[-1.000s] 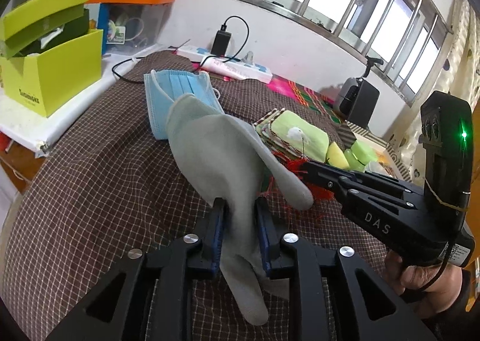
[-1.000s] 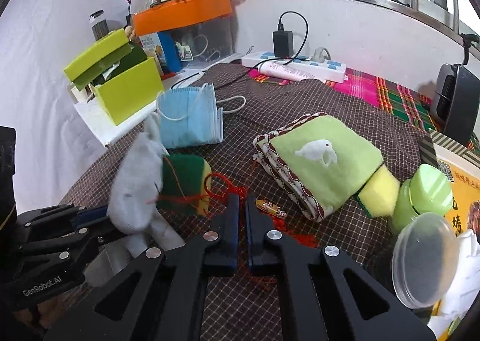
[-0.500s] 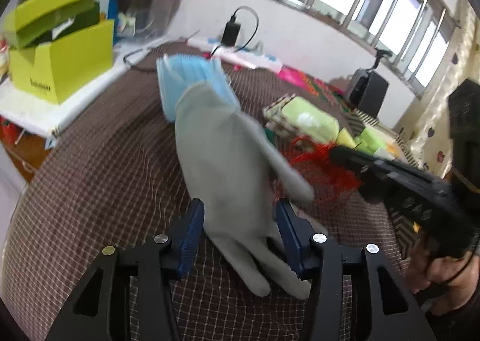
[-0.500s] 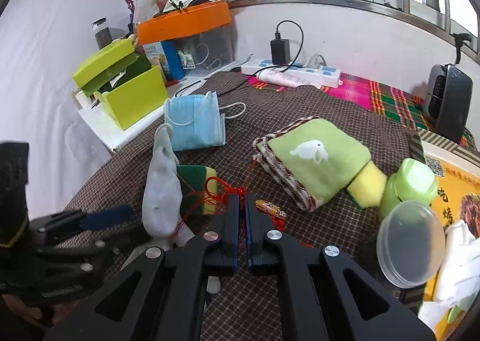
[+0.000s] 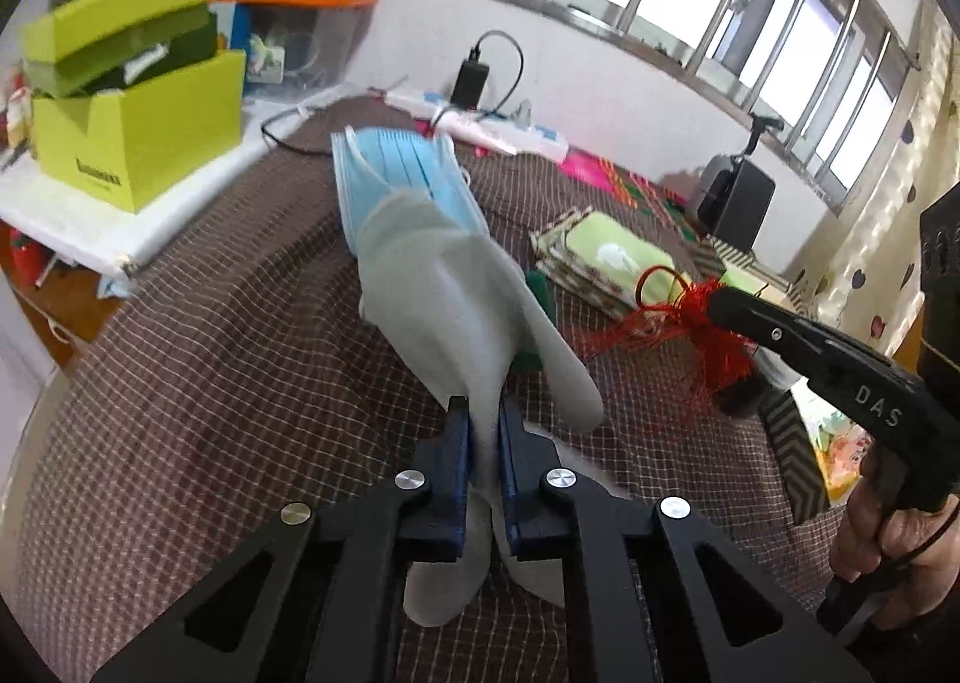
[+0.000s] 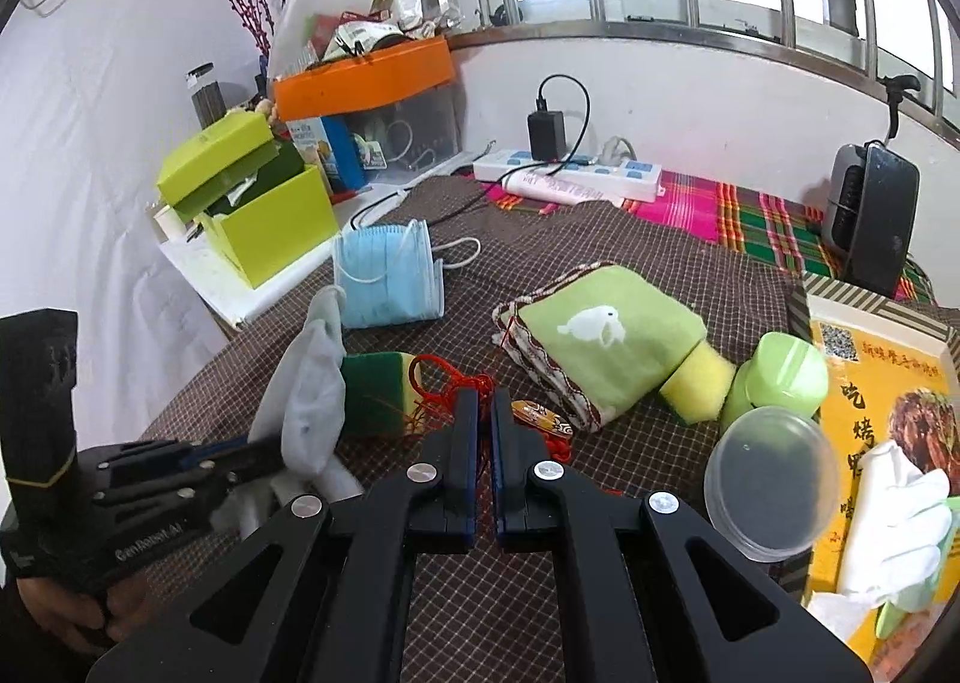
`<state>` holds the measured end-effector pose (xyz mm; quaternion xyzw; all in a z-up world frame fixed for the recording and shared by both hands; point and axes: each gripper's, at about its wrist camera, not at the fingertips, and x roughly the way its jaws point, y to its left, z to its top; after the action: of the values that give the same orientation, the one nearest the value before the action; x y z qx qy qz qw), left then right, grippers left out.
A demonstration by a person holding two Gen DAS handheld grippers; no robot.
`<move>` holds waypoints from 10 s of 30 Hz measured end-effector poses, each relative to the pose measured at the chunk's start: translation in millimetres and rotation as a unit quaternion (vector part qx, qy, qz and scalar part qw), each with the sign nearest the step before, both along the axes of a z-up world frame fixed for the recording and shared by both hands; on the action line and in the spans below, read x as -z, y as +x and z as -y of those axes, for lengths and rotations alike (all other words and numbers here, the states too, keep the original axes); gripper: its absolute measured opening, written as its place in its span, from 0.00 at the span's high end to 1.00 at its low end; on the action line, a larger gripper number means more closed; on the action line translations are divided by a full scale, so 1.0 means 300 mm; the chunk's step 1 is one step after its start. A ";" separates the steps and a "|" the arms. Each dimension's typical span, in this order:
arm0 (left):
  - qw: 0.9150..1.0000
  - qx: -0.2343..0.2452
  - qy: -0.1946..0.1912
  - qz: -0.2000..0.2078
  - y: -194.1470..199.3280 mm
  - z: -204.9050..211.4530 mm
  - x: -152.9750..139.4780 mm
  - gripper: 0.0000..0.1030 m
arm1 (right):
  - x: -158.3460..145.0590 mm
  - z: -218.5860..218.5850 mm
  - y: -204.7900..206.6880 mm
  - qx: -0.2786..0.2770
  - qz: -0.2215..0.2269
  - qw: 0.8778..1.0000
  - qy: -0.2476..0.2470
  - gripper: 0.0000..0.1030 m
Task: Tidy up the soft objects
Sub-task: 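Lift the gray glove with left gripper while right gripper grasps the green-yellow sponge, then carry the gray glove and green-yellow sponge over the yellow box with both grippers, then lower the glove and sponge onto the box and open both grippers, then grasp the red tassel with left gripper while right gripper grasps the folded green towel, then carry the tassel and green towel onto the yellow box and open both grippers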
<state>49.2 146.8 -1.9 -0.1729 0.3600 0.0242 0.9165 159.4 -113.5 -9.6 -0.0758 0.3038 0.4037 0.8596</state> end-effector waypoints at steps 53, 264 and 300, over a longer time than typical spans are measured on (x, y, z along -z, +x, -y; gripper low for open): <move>0.987 0.113 0.044 0.104 -0.172 0.222 -0.295 0.95 | -0.129 0.245 -0.201 0.027 0.029 0.998 0.053 0.97; 0.991 0.098 0.040 0.081 0.210 0.139 -0.249 0.93 | -0.159 0.099 0.085 0.070 0.097 0.993 -0.007 0.88; 0.968 0.244 0.032 0.060 0.391 0.631 -0.213 0.63 | -0.119 0.636 0.113 0.219 0.069 0.973 0.011 0.54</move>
<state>166.5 -42.4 61.9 -0.0514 0.3347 -0.1985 0.9198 193.1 -304.4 26.1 -0.0258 0.2486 0.2026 0.9468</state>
